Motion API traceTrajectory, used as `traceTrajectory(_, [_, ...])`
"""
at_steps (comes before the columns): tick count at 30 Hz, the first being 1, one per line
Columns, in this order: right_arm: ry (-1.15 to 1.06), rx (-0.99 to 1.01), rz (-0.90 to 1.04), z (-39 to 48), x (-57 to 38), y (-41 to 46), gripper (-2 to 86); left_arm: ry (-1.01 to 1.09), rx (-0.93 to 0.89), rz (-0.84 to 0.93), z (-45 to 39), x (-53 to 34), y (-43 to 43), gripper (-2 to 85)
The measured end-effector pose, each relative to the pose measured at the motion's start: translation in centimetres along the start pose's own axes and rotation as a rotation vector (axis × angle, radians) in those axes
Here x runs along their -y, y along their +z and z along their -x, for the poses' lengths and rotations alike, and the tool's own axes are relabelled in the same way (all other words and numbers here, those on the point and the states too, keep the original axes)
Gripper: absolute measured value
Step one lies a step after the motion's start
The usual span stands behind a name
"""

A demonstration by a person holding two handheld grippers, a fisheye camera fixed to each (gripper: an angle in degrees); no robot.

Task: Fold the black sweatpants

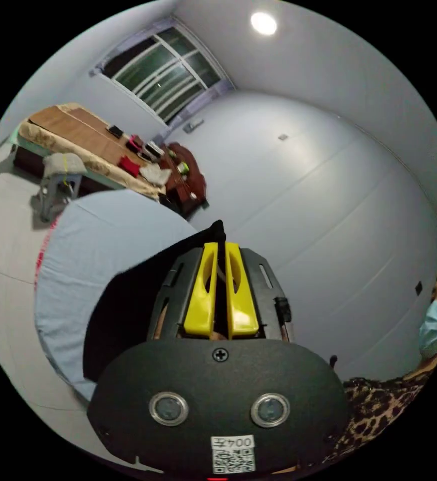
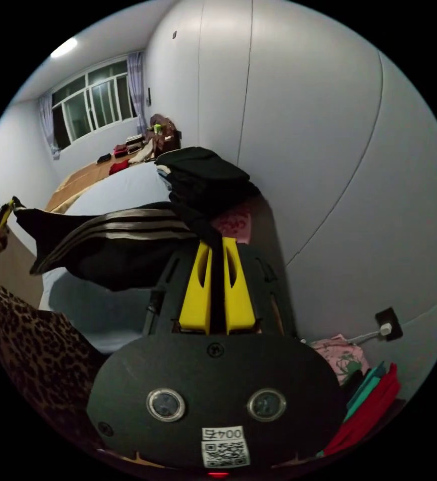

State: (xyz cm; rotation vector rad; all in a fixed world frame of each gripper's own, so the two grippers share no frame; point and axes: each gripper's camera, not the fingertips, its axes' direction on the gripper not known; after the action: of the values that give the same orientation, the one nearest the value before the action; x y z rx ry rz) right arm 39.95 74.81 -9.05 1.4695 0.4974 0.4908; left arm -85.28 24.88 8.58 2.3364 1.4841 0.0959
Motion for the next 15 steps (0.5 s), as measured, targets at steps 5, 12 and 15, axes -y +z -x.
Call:
traceTrajectory(5, [-0.064, 0.050, 0.127, 2.1, 2.5, 9.1, 5.2, -0.152, 0.173, 0.016, 6.6, 5.3, 3.3, 4.8])
traceTrajectory(12, [0.084, 0.072, 0.288, 1.3, 2.0, 18.4, 12.7, -0.200, 0.165, 0.174, 10.1, 1.9, 4.6, 8.0])
traceTrajectory(15, [0.123, 0.136, 0.284, 0.3, 0.5, 19.6, 12.8, -0.183, 0.226, 0.184, 9.8, -2.6, 0.4, 8.9])
